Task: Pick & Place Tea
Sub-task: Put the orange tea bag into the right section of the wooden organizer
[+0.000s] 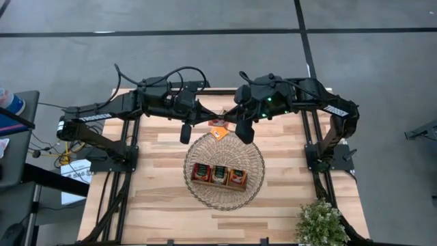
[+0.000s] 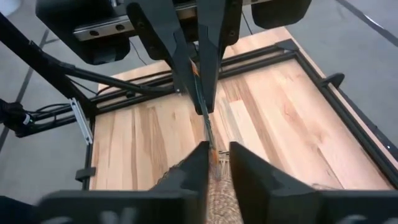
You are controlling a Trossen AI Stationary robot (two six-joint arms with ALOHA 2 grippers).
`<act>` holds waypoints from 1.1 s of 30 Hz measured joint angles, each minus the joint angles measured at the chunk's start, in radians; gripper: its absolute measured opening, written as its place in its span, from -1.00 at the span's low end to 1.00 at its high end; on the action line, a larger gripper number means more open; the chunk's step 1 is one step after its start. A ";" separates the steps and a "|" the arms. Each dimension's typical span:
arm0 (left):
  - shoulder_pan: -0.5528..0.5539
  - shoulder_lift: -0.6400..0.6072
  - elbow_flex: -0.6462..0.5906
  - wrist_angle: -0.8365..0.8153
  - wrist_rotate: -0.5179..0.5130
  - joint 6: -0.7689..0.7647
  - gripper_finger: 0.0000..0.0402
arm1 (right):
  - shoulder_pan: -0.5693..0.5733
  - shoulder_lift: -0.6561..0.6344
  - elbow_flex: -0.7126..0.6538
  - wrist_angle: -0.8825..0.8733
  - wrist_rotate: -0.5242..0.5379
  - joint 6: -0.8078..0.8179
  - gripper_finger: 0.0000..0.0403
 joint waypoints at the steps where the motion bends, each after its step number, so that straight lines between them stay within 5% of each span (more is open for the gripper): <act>1: 0.000 0.000 0.000 0.000 0.000 0.000 -1.00 | 0.000 0.000 0.000 0.000 0.000 -0.001 -0.78; 4: 0.000 0.000 0.000 -0.003 -0.001 0.000 -1.00 | 0.000 0.000 0.000 0.001 0.001 -0.016 -0.96; 19: 0.000 0.000 0.000 -0.003 0.019 -0.001 -0.98 | 0.025 -0.001 0.000 0.003 0.011 -0.006 -1.00; 33: 0.000 -0.020 0.000 -0.037 0.007 -0.030 -0.42 | 0.112 -0.005 -0.014 -0.140 0.095 0.098 -1.00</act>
